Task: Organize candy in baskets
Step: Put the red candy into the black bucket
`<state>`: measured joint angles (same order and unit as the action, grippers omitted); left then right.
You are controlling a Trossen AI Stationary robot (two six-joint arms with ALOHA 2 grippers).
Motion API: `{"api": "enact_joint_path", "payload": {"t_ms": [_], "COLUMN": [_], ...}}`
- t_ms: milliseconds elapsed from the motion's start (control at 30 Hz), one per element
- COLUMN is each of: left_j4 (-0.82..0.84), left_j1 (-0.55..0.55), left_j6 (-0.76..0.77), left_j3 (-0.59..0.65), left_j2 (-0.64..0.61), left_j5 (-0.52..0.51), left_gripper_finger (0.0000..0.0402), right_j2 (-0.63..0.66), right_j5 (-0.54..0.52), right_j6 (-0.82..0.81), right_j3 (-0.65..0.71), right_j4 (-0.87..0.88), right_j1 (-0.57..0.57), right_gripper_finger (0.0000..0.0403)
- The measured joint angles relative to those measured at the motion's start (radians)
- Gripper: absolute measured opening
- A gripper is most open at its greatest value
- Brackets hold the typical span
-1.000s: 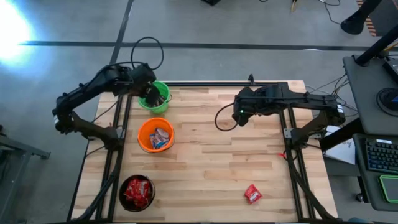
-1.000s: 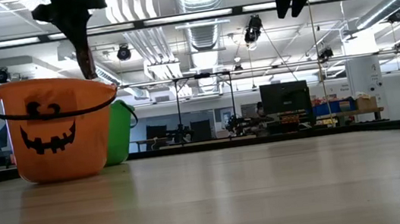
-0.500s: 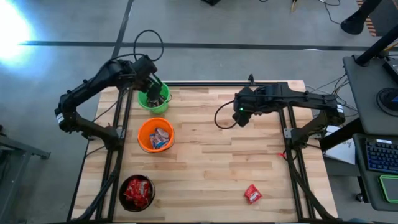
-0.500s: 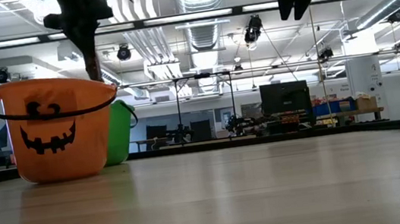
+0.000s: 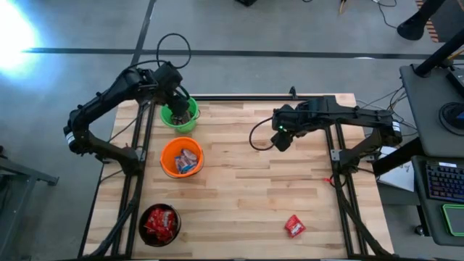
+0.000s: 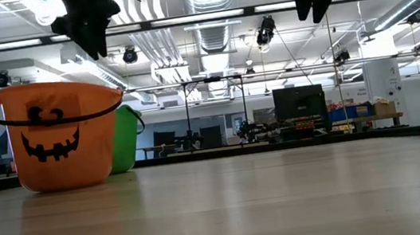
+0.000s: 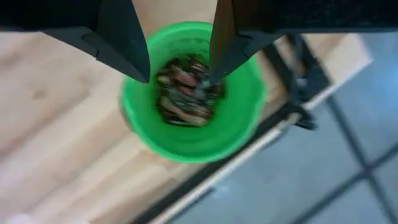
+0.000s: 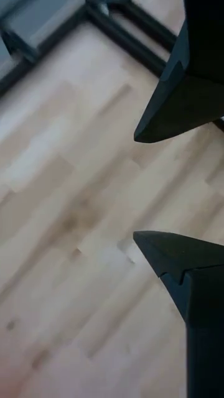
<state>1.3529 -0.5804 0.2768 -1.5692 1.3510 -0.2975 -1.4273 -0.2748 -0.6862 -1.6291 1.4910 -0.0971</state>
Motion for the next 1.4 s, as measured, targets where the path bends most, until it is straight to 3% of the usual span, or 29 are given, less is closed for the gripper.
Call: {"api": "enact_joint_path", "payload": {"t_ms": [200,367,500,933,1233,1400], "left_j4": [-0.003,-0.009,-0.037,-0.283,-0.416,-0.506], "left_j1": [0.019,0.082,0.152,0.404,0.641,0.762], "left_j6": [-0.007,0.001,0.009,0.177,0.408,0.533], "left_j3": [0.0,0.0,0.0,0.0,0.0,0.0], "left_j2": [-0.001,-0.001,-0.001,0.008,0.063,0.1], "left_j5": [0.179,0.185,0.187,0.186,0.18,0.162], "left_gripper_finger": [0.0143,0.0141,0.0141,0.0141,0.0141,0.0141], "right_j2": [-0.001,-0.001,-0.001,-0.003,-0.021,-0.067], "right_j5": [0.214,0.376,0.438,0.438,0.404,0.404], "right_j6": [-0.094,-0.219,-0.279,-0.554,-0.501,-0.47], "right_j3": [0.001,0.015,0.015,0.016,0.016,0.017], "right_j4": [0.029,0.075,0.079,0.057,0.038,0.043], "right_j1": [0.003,0.062,0.154,0.532,0.777,0.855], "right_gripper_finger": [0.0237,0.0237,0.0237,0.0237,0.0237,0.0237]}}
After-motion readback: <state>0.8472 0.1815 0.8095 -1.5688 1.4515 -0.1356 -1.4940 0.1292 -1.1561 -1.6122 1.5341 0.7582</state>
